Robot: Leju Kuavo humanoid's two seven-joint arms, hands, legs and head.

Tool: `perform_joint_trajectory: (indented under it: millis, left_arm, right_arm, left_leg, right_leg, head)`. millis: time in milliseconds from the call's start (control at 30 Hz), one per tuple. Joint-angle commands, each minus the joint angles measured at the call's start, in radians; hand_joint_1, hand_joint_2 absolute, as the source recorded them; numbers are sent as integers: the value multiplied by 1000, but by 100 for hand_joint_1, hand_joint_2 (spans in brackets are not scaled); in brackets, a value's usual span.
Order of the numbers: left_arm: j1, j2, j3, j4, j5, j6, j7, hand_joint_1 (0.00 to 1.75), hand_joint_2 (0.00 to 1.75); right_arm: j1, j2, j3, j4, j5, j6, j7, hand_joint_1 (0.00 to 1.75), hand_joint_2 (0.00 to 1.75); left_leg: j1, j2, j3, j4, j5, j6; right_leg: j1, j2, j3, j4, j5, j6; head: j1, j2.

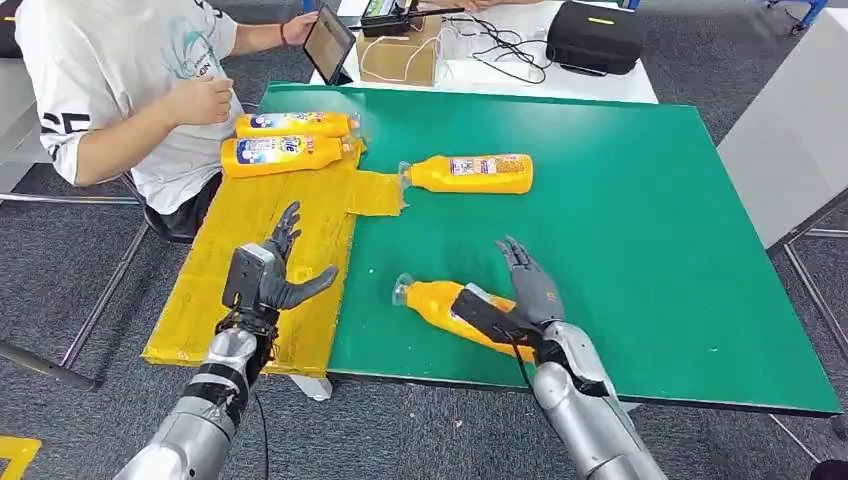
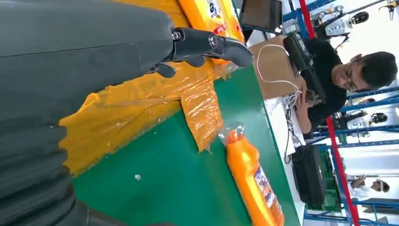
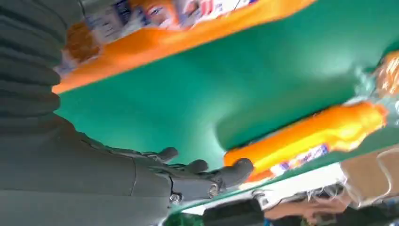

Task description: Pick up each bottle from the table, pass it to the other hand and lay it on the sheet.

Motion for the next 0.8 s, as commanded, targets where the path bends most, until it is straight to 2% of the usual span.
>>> perform_joint_trajectory:
  millis: [33, 267, 367, 400, 500, 567, 633, 700, 800]
  left_arm:
    - [-52, 5, -9, 104, 2, 11, 0, 0, 175]
    - [-33, 2, 2, 88, 12, 21, -2, 0, 175]
    - [-30, 2, 5, 86, 17, 24, -4, 0, 175]
    - [-29, 2, 5, 86, 17, 24, -4, 0, 175]
    - [-28, 4, 5, 83, 19, 21, -5, 0, 175]
    - [-29, 4, 5, 83, 20, 20, -5, 0, 175]
    - [-30, 5, 6, 83, 22, 19, -5, 0, 175]
    - [-30, 5, 6, 83, 22, 19, -5, 0, 175]
    - [-28, 8, 8, 83, 23, 16, -5, 0, 175]
  right_arm:
    - [-17, 18, 60, 121, 5, -8, -7, 0, 175]
    - [79, 9, 52, -89, 12, -126, 2, 0, 175]
    - [93, 1, 44, -116, 7, -127, 1, 0, 175]
    - [95, 0, 44, -115, 7, -127, 1, 0, 175]
    - [101, -3, 44, -120, 7, -117, 1, 0, 175]
    - [99, -3, 46, -109, 6, -111, 1, 0, 175]
    - [94, -5, 47, -94, 5, -94, 6, 0, 175]
    - [94, -5, 47, -94, 5, -94, 6, 0, 175]
    - [87, -16, 49, -68, 11, -63, 26, 0, 175]
  left_leg:
    - [2, 0, 5, 0, -2, -1]
    - [1, -1, 4, 0, -2, -1]
    - [1, -1, 4, 0, -3, -1]
    - [2, 0, 10, 1, -7, -3]
    - [1, -1, 3, 0, -2, -1]
    - [2, 0, 7, 1, -4, -2]
    - [0, 0, 2, 0, -1, -1]
    - [2, 1, 6, 2, -4, -2]
    - [1, 0, 3, 0, -2, -1]
  right_leg:
    - [2, -1, 6, -1, -2, -2]
    - [1, -1, 4, 0, -3, -2]
    - [1, -1, 5, 0, -3, -2]
    - [3, -1, 11, 0, -6, -4]
    - [1, -2, 4, 0, -2, -1]
    - [2, -1, 7, 0, -4, -2]
    - [0, -1, 2, 0, -1, -1]
    - [2, 0, 6, 1, -3, -2]
    - [1, -1, 4, -1, -2, -2]
  head:
    - [0, 0]
    - [0, 0]
    - [0, 0]
    - [0, 0]
    - [0, 0]
    - [0, 0]
    - [0, 0]
    - [0, 0]
    - [0, 0]
